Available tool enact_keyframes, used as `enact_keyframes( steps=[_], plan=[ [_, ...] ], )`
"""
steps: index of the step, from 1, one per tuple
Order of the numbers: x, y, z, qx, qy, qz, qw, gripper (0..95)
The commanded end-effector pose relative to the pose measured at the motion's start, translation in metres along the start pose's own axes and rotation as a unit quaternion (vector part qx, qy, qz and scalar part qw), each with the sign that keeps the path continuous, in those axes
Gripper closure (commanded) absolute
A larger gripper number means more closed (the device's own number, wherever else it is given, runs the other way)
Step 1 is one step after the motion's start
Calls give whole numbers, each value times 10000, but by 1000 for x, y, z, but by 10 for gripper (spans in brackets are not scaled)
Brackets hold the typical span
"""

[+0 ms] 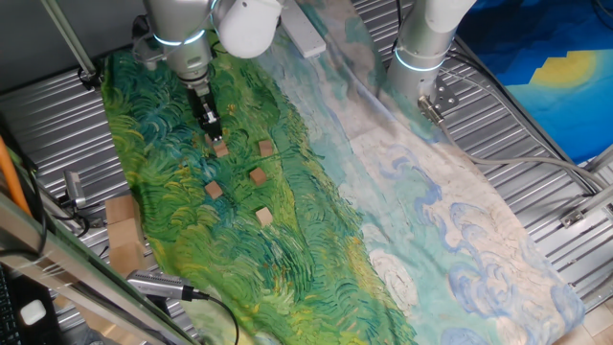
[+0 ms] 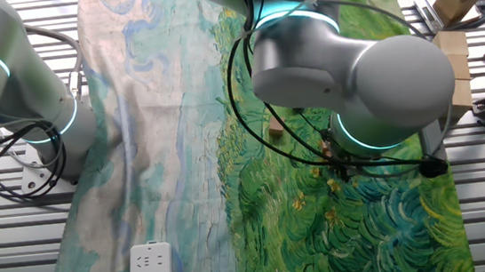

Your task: Stack the blocks into a pyramid shape

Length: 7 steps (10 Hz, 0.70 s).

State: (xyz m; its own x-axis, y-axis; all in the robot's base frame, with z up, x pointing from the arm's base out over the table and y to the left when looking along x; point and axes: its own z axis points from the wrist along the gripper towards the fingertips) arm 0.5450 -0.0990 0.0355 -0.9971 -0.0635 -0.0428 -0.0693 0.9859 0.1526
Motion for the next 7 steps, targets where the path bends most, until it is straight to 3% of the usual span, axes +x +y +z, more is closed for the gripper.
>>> enact_keyframes(
  steps=[1, 2, 4, 7],
  plan=[
    [1, -15, -14, -49, 55, -369, 9993, 570],
    [2, -21, -19, -42, 76, -406, 9991, 950],
    [4, -36, -24, -58, 61, -577, 9983, 950],
    [2, -50, -22, -32, 7, -683, 9977, 950]
  ],
)
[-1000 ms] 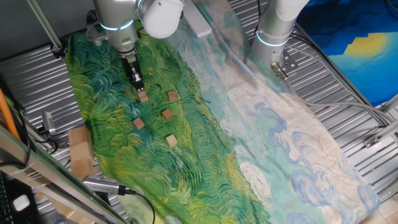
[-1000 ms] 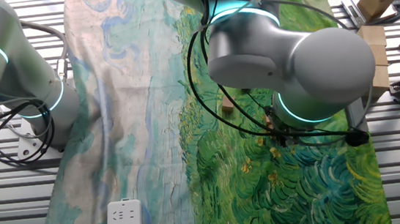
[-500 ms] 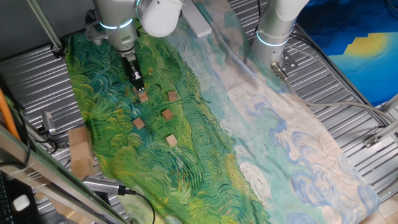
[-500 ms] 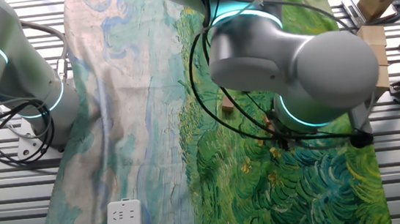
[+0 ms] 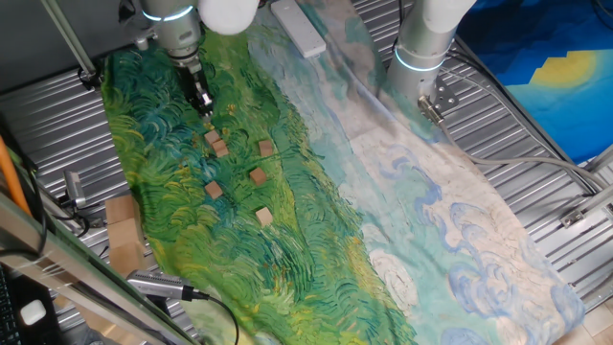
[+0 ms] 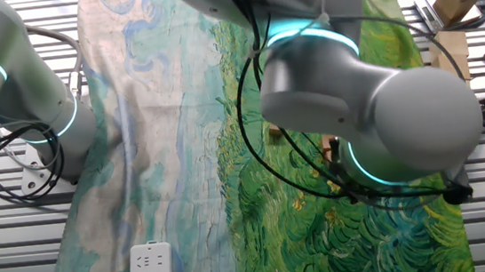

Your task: Stack the blocks into a pyramid shape

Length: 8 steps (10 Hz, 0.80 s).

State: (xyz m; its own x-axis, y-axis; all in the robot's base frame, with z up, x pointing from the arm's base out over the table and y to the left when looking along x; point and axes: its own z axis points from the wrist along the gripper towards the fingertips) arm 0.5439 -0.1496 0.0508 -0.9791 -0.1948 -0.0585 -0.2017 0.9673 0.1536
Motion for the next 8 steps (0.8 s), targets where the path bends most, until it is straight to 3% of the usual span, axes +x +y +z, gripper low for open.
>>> enact_keyframes(
  steps=[1, 8],
  plan=[
    [-2, -5, 3, 34, -46, -27, 10000, 950],
    [-12, 4, 20, 45, -128, 143, 9998, 950]
  ],
)
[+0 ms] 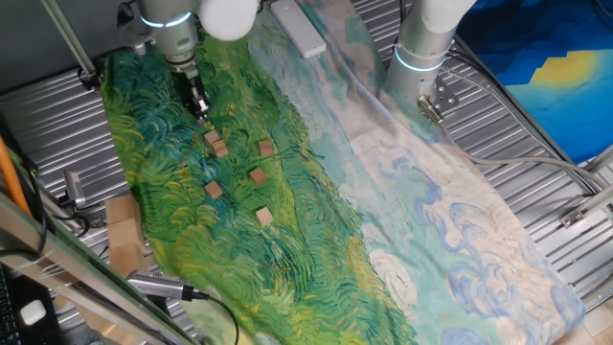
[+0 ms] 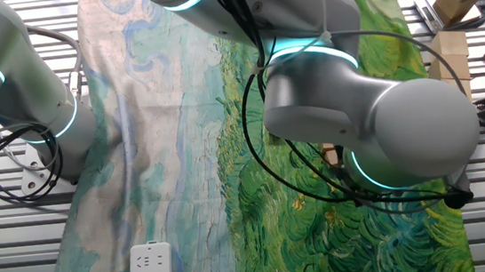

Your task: Stack the blocks into a pyramid shape

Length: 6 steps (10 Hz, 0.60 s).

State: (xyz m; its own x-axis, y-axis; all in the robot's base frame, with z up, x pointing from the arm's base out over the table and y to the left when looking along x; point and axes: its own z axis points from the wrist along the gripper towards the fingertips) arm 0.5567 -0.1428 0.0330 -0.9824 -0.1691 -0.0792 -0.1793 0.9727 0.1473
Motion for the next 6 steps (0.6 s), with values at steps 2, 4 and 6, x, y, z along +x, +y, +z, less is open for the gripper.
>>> enact_keyframes(
  steps=[2, 4, 6],
  plan=[
    [3, 9, 3, -8, -31, 122, 9999, 950],
    [5, 17, 3, -8, -44, 206, 9998, 950],
    [7, 24, 7, -5, -81, 276, 9996, 950]
  ],
)
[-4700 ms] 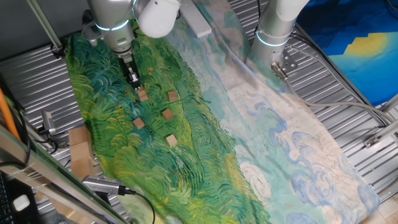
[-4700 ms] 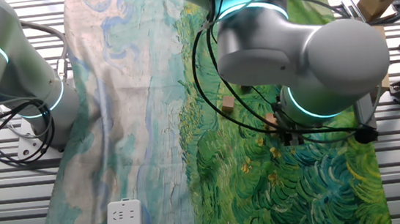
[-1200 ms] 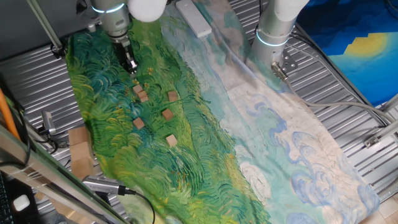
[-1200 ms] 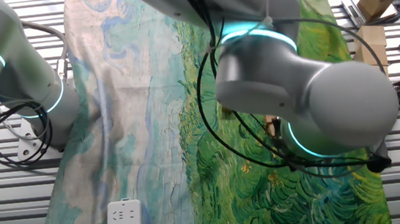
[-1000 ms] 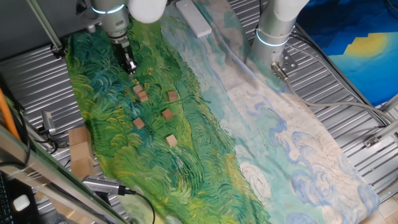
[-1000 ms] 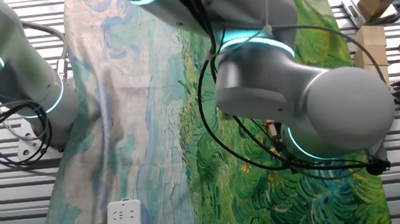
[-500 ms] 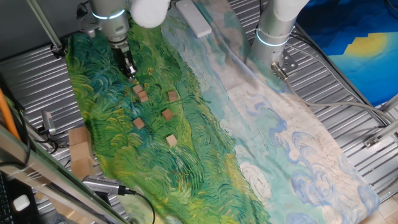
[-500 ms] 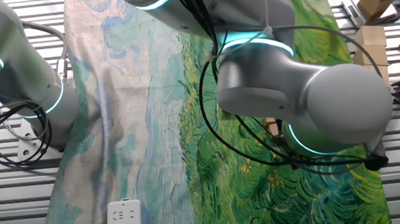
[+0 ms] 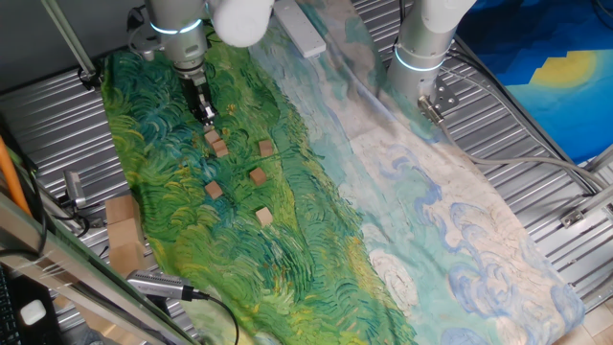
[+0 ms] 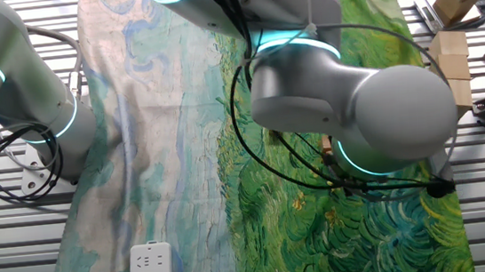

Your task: Stack the blocks into a pyramid shape

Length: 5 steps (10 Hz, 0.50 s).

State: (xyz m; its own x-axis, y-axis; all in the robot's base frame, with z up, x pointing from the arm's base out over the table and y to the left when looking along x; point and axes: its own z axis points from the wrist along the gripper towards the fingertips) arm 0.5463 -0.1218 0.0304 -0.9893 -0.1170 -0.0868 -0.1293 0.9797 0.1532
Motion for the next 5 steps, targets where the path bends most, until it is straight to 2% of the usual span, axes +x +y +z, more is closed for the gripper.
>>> enact_keyframes(
  steps=[1, 5],
  plan=[
    [1, 3, 2, 0, -14, 35, 10000, 950],
    [-1, 12, 3, 2, -22, 114, 9999, 950]
  ],
)
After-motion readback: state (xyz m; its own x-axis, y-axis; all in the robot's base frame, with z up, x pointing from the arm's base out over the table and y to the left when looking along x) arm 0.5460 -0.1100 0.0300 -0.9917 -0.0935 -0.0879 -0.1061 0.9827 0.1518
